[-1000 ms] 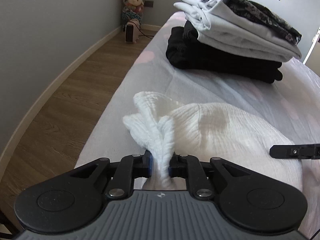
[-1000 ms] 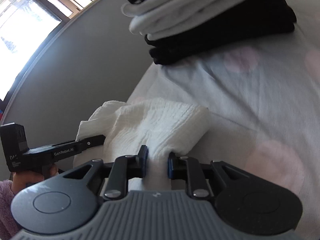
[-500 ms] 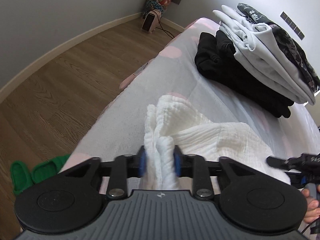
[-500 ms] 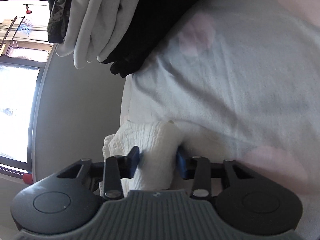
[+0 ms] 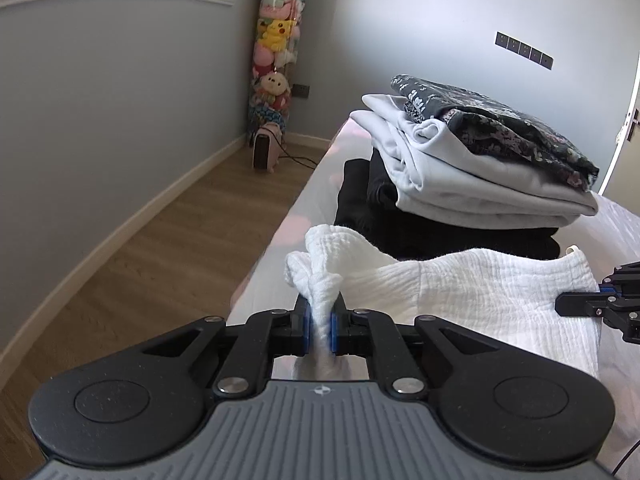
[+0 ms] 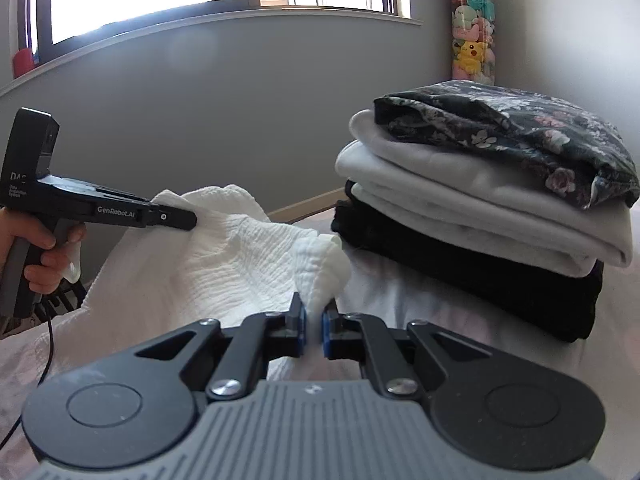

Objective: Fold clothes
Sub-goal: 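Carry the folded shirt with both grippers toward the clothes stack, then lower the shirt beside the stack and open both grippers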

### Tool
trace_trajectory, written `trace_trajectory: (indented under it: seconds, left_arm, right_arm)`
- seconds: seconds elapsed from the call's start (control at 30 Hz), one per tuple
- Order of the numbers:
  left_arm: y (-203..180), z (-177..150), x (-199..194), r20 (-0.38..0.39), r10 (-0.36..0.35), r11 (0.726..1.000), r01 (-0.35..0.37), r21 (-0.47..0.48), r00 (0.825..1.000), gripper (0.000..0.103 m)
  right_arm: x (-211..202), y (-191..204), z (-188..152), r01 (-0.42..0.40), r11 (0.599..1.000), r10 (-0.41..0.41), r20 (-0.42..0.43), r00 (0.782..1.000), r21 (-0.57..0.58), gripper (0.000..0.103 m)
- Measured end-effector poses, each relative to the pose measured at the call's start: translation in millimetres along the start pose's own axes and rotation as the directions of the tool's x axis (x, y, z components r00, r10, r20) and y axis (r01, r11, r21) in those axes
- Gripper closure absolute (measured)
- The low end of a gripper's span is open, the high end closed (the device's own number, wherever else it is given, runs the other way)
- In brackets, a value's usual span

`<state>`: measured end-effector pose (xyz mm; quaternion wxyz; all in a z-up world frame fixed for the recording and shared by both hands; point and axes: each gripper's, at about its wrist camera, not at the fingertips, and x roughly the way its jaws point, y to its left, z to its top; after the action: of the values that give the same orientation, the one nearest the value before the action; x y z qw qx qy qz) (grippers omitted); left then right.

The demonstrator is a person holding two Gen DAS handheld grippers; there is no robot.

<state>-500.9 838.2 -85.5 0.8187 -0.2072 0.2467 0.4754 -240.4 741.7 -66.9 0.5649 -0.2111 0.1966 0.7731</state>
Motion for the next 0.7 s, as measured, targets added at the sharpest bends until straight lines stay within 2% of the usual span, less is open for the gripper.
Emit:
trace_trajectory:
  seconds: [0.1,0.23,0.37,0.43,0.47,0.53,0.57,0.7]
  left_arm:
    - [-11.1,4.3,32.4,-0.033,0.021,0.998,-0.019,0.053,0.999,0.092]
    - [-19.8,-6.4,71.9,-0.109,0.074,0.99,-0.059,0.13,0.991,0.092]
    - [-14.3,-18.8,86.4,-0.15,0.09,0.989,-0.071,0.13,0.985,0.087]
    - [-13.5,-20.1,84.8,-0.155,0.11,0.988,-0.09,0.127,0.982,0.075]
    - [-13.1,-19.2,81.2,-0.151,0.124,0.986,-0.106,0.126,0.981,0.072]
    - [-9.3,-15.3,64.0,-0.122,0.147,0.985,-0.134,0.107,0.982,0.071]
    - [-6.3,-13.2,53.0,-0.108,0.154,0.985,-0.144,0.095,0.982,0.071]
    - [3.8,-12.7,-2.4,-0.073,0.142,0.989,-0.138,0.054,0.987,0.07]
  right_arm:
    - [16.2,-22.2,-3.7,0.029,0.999,-0.029,-0.03,0.999,0.024,0.094]
    - [49.7,-39.5,-17.3,0.059,0.997,-0.056,-0.08,0.995,0.042,0.094]
    - [70.6,-48.3,-32.6,0.064,0.996,-0.055,-0.143,0.988,0.064,0.094]
    - [75.1,-51.2,-37.2,0.064,0.994,-0.05,-0.163,0.985,0.083,0.092]
    - [74.6,-51.2,-37.3,0.068,0.994,-0.053,-0.165,0.985,0.088,0.09]
    - [67.0,-50.1,-33.5,0.091,0.991,-0.074,-0.161,0.984,0.1,0.083]
    - [60.9,-49.5,-30.9,0.103,0.989,-0.087,-0.151,0.985,0.104,0.075]
    - [21.2,-39.8,-19.5,0.125,0.988,-0.117,-0.091,0.989,0.088,0.072]
